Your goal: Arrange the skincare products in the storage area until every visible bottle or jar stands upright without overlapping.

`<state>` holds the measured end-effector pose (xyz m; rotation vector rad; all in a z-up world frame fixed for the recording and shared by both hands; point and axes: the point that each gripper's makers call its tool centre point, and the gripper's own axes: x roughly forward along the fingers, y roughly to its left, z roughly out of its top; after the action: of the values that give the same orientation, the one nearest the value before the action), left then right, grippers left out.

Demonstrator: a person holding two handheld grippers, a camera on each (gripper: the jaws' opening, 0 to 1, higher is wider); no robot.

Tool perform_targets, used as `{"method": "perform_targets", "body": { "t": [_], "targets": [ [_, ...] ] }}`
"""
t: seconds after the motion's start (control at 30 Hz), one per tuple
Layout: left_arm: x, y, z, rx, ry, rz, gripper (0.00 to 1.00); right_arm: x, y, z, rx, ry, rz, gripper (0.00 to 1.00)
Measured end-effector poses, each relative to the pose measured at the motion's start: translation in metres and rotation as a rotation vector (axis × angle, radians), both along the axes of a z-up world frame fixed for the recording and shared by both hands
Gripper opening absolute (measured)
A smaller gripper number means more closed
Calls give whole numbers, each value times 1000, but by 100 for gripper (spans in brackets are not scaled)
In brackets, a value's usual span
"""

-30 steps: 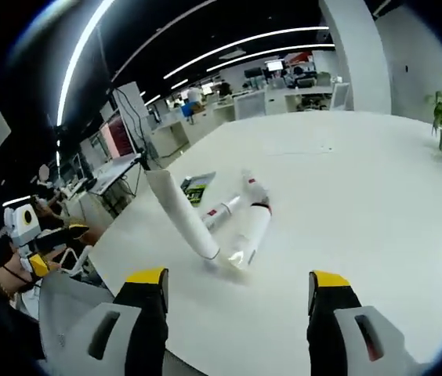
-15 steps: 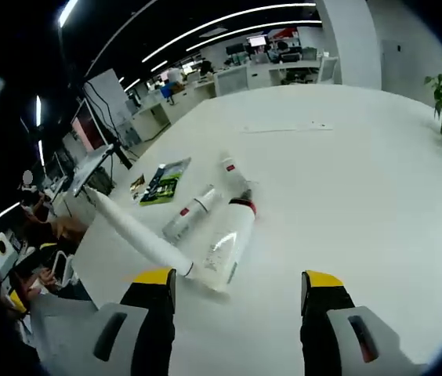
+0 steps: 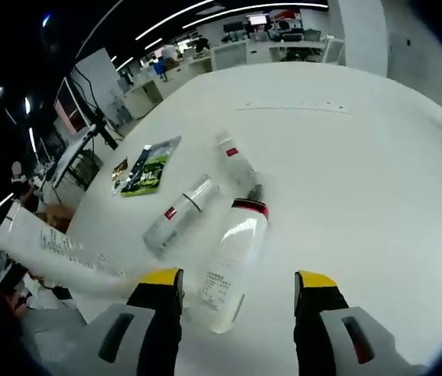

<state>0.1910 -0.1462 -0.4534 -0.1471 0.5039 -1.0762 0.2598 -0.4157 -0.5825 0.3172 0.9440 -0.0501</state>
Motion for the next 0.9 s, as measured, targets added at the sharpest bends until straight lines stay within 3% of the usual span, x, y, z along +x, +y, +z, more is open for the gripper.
{"method": "perform_targets", "body": {
  "t": [0.3, 0.43, 0.7, 0.9],
  "targets": [
    [0, 1, -1, 5, 1, 7, 94, 32, -11, -23, -71, 68, 47, 55],
    [1, 1, -2, 8, 4, 7, 94, 29, -12, -24, -139, 111, 109, 52],
    [2, 1, -2, 3, 14, 7, 93, 19, -9, -22, -122, 137, 157, 50],
    [2, 2, -3, 3, 22, 5, 92, 12, -16, -25, -142, 188, 217, 38]
  ]
}}
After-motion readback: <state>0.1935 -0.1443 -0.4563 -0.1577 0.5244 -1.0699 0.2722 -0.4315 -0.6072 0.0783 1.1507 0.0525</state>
